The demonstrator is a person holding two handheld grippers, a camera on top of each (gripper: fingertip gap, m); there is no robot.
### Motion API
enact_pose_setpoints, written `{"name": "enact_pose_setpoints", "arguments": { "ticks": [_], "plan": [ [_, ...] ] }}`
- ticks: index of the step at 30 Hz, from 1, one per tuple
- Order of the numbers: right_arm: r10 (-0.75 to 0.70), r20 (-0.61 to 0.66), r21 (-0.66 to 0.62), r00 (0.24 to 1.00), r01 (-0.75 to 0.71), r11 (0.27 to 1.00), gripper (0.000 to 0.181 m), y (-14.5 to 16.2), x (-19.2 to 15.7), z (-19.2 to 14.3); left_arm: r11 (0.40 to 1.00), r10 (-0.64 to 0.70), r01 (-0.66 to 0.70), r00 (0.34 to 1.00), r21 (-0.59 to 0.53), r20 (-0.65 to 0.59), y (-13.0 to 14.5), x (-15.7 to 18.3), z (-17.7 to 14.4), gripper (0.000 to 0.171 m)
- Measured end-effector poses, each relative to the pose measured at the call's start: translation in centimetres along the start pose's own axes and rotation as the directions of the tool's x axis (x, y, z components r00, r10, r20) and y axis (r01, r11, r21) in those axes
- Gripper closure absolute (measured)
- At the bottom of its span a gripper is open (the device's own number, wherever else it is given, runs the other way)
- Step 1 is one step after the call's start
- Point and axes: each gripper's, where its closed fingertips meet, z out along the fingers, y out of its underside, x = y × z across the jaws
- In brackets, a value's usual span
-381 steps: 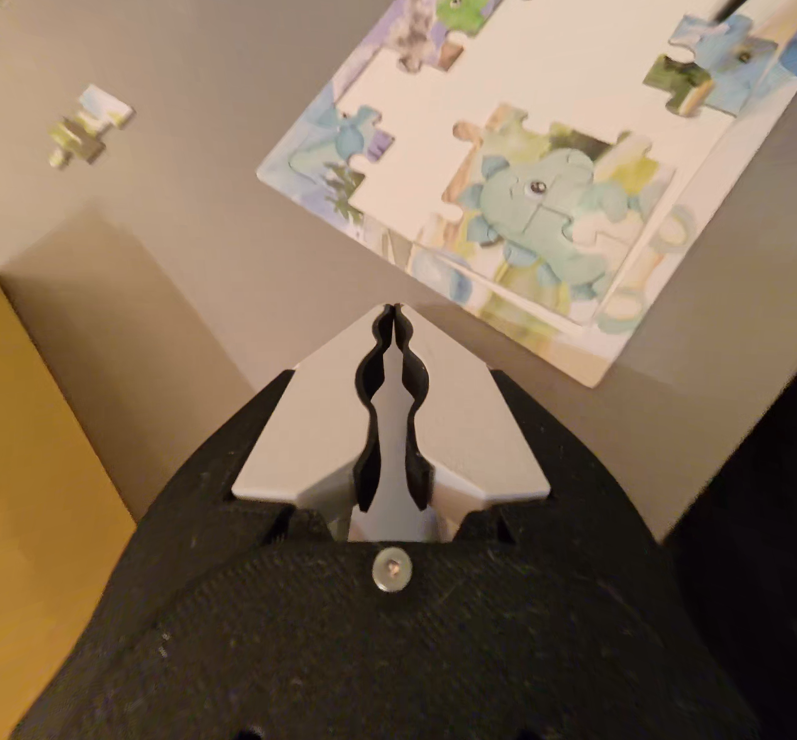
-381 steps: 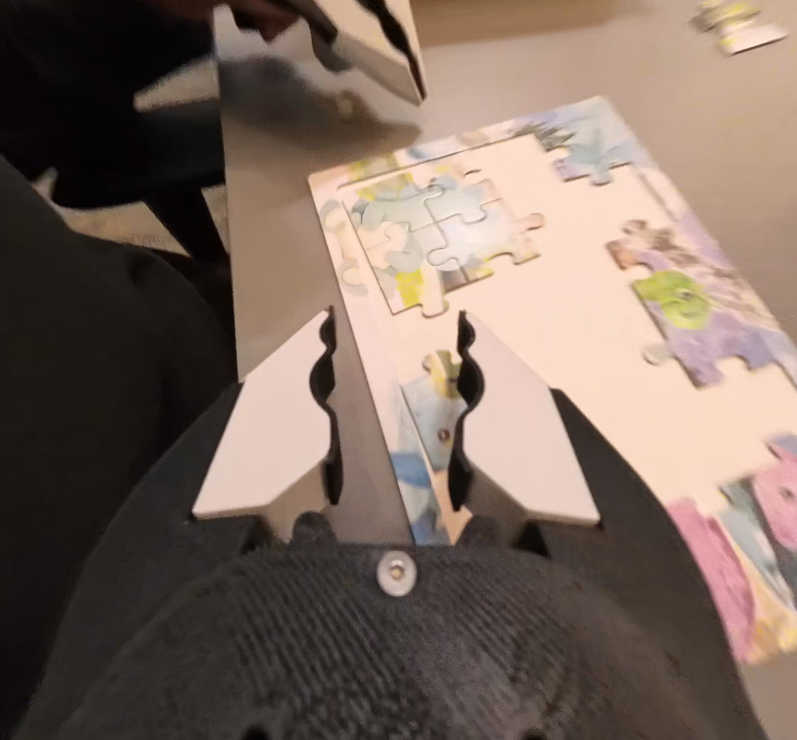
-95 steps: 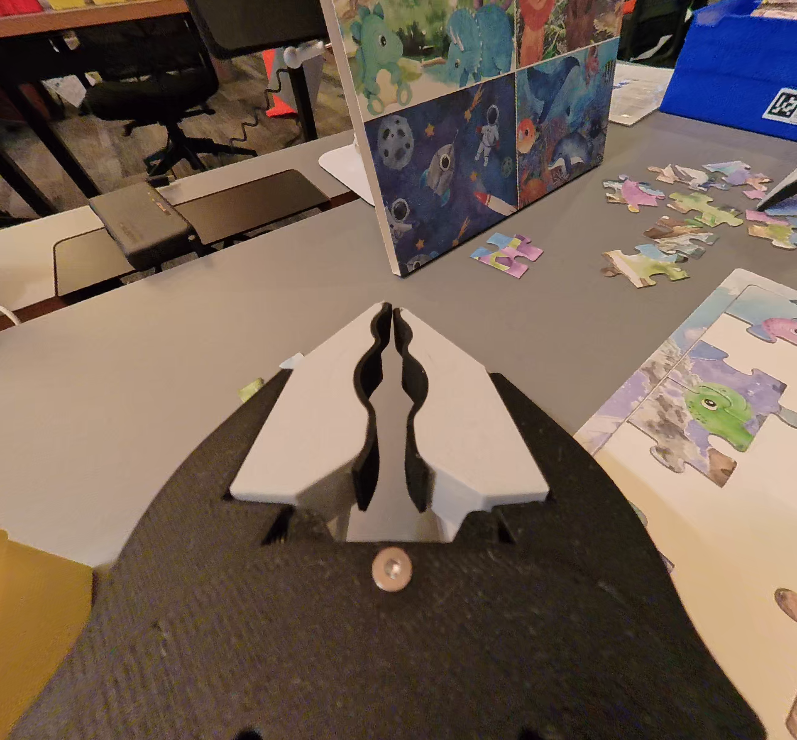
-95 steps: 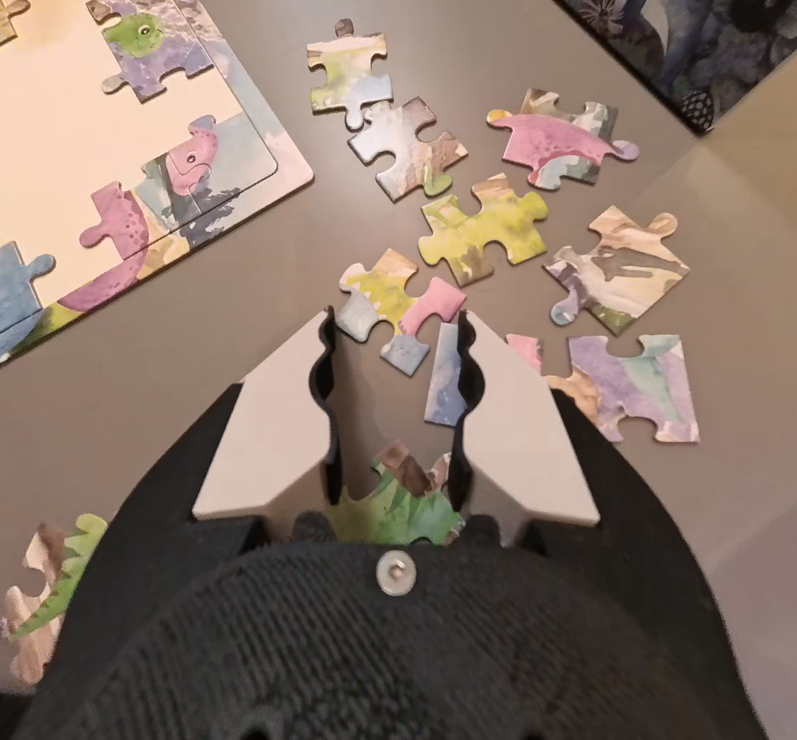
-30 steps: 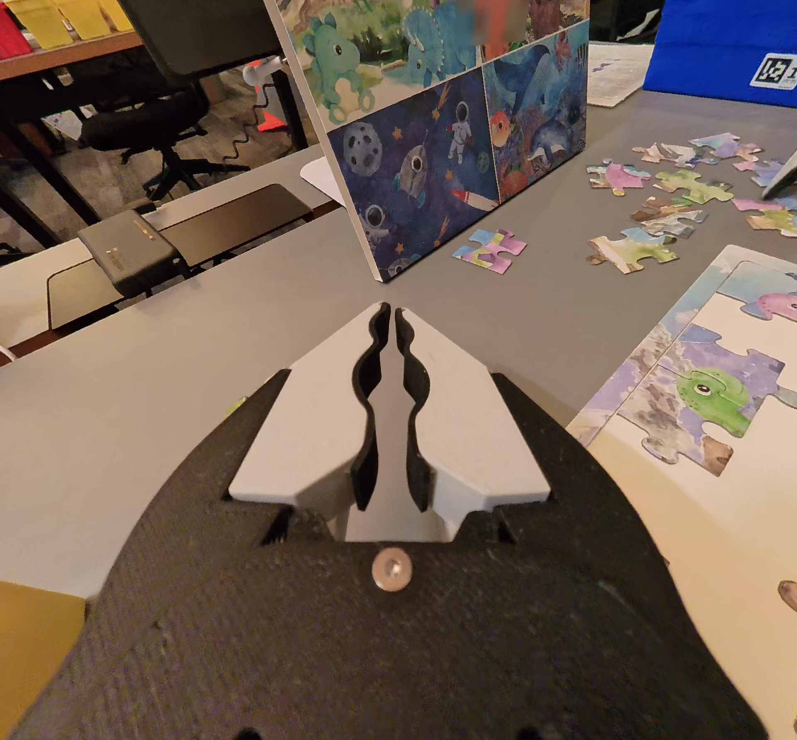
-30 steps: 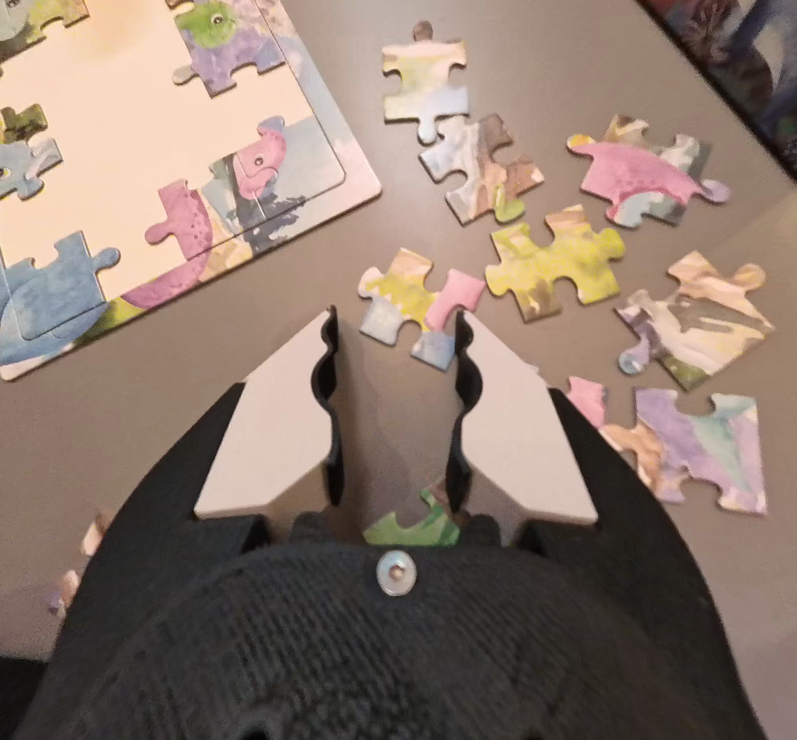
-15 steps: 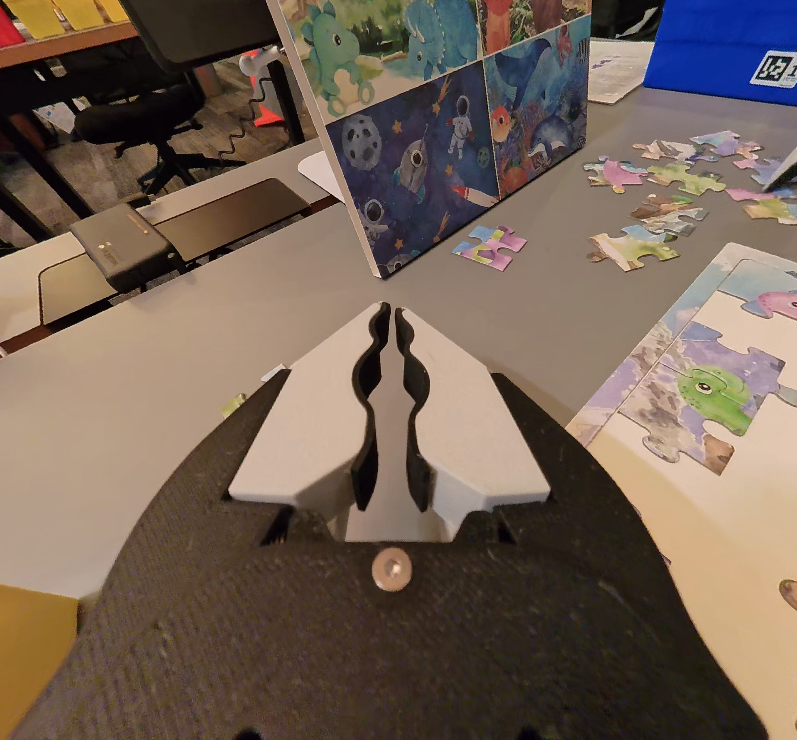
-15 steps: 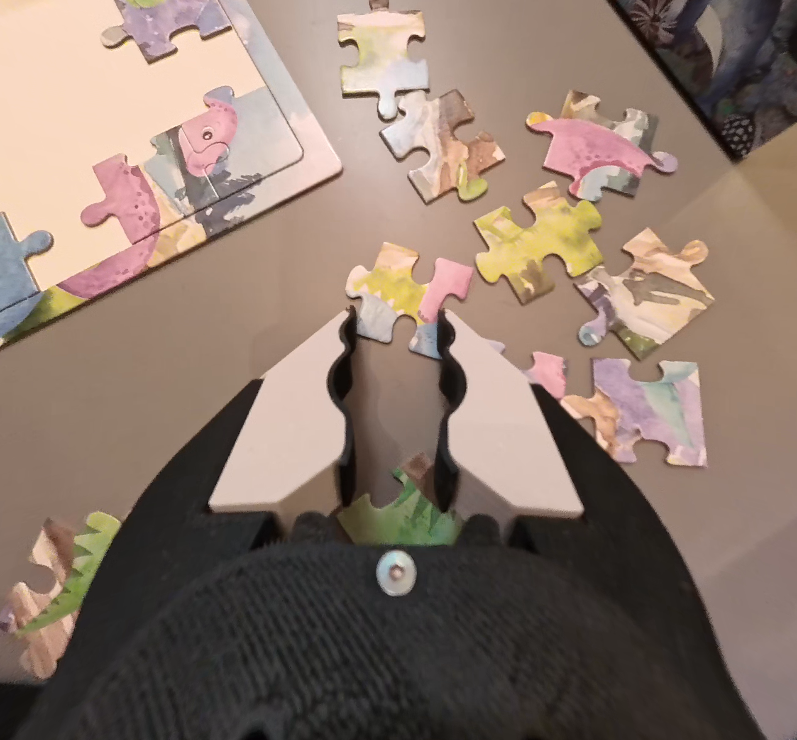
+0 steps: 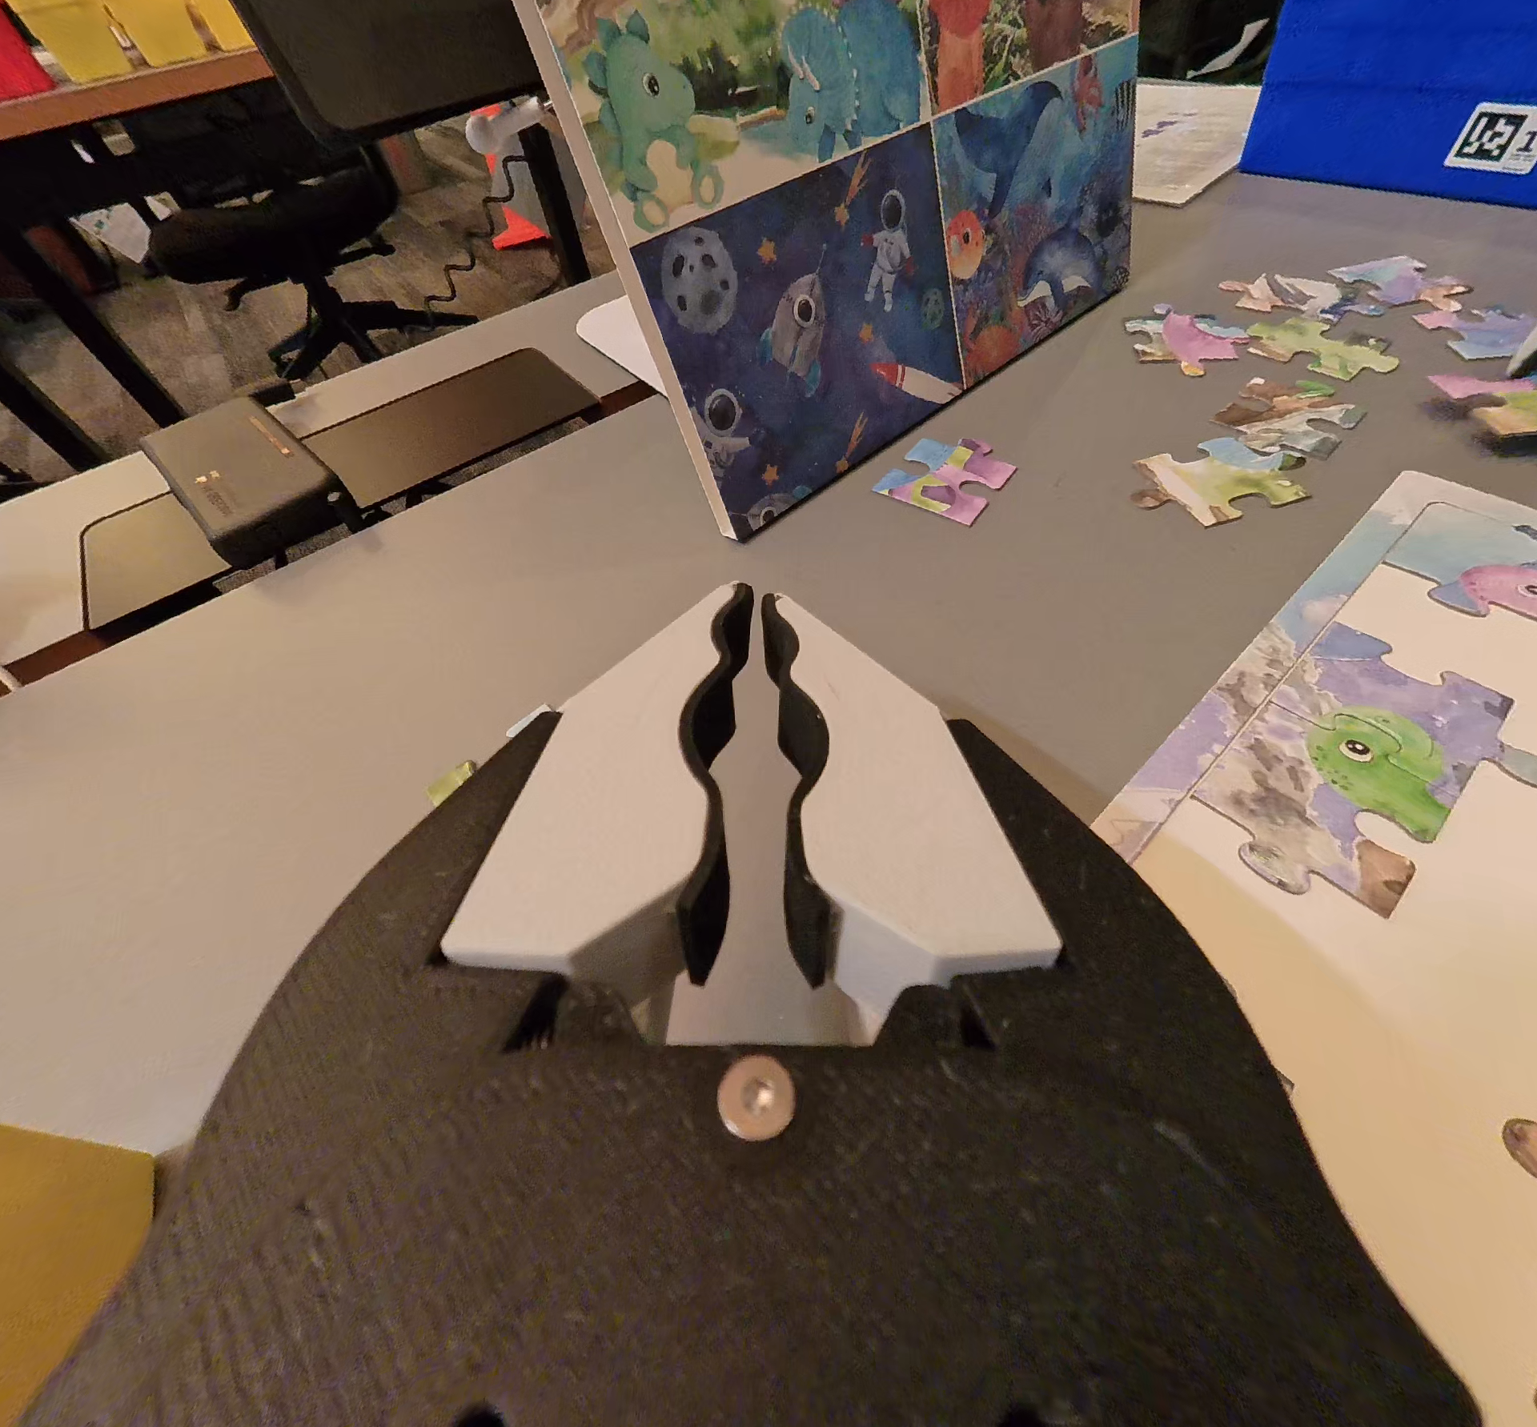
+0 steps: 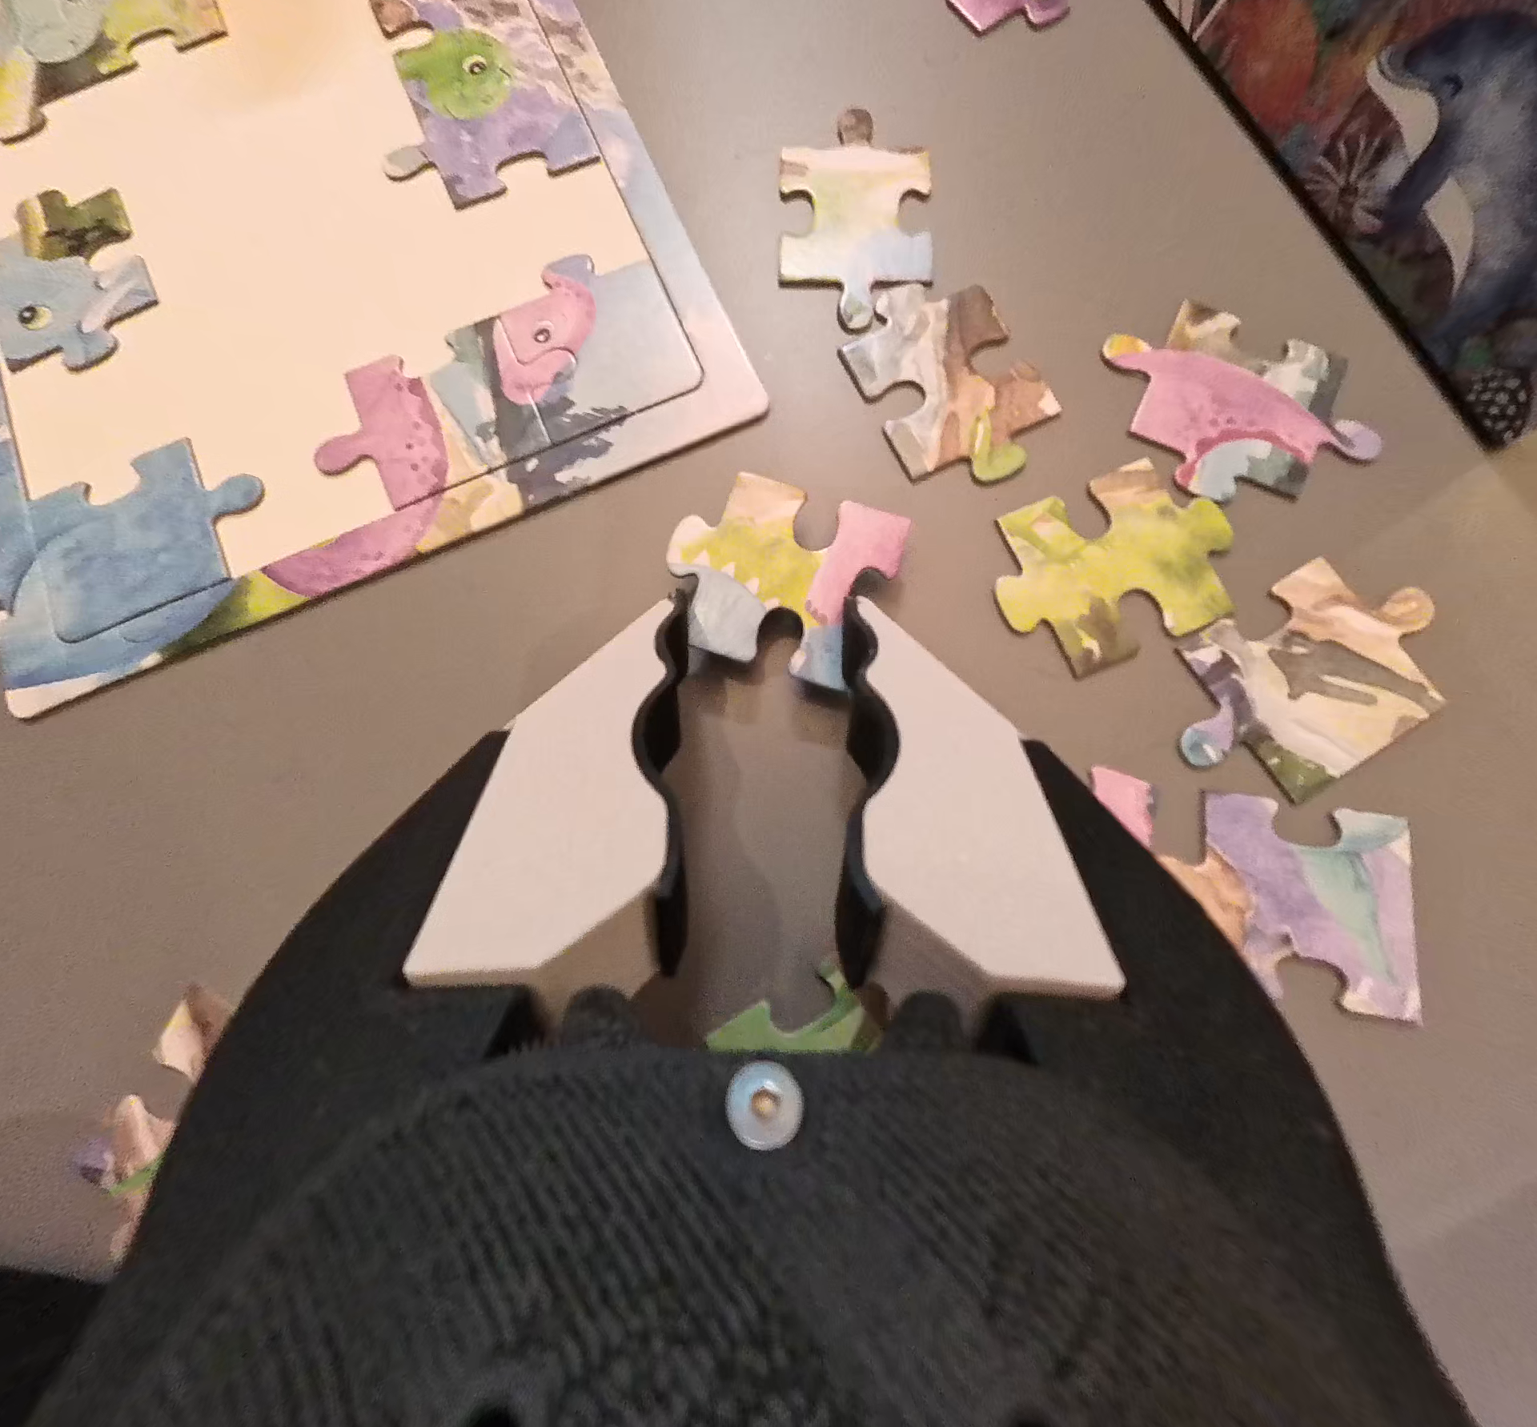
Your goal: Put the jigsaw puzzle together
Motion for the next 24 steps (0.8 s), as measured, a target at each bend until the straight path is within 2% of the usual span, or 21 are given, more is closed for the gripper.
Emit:
{"name": "enact_pose_setpoints", "arguments": {
  "ticks": [8, 13, 17, 24],
  "plan": [
    [-0.093, 0.054, 0.054, 0.994, 0.09, 0.994, 0.146, -2.4, -2.6, 0.5, 1.0, -0.001, 0.001, 1.0, -0.005, -0.002, 0.2, 0.0, 0.1, 0.171],
    [-0.215, 0.139, 0.098, 0.967, 0.203, 0.974, 0.146, -4.6, -6.6, 2.1, 1.0, 0.003, -0.003, 1.0, -0.009, -0.001, 0.2, 0.1, 0.1, 0.171],
    [-0.293, 0.174, 0.089, 0.94, 0.281, 0.955, 0.146, -5.3, -9.1, 3.3, 1.0, 0.001, -0.001, 1.0, -0.007, -0.001, 0.2, 0.0, 0.1, 0.171],
    [-0.302, 0.196, 0.09, 0.933, 0.29, 0.953, 0.146, -5.3, -9.8, 3.8, 1.0, 0.005, -0.005, 1.0, -0.01, -0.001, 0.2, 0.1, 0.2, 0.171]
  ]
}}
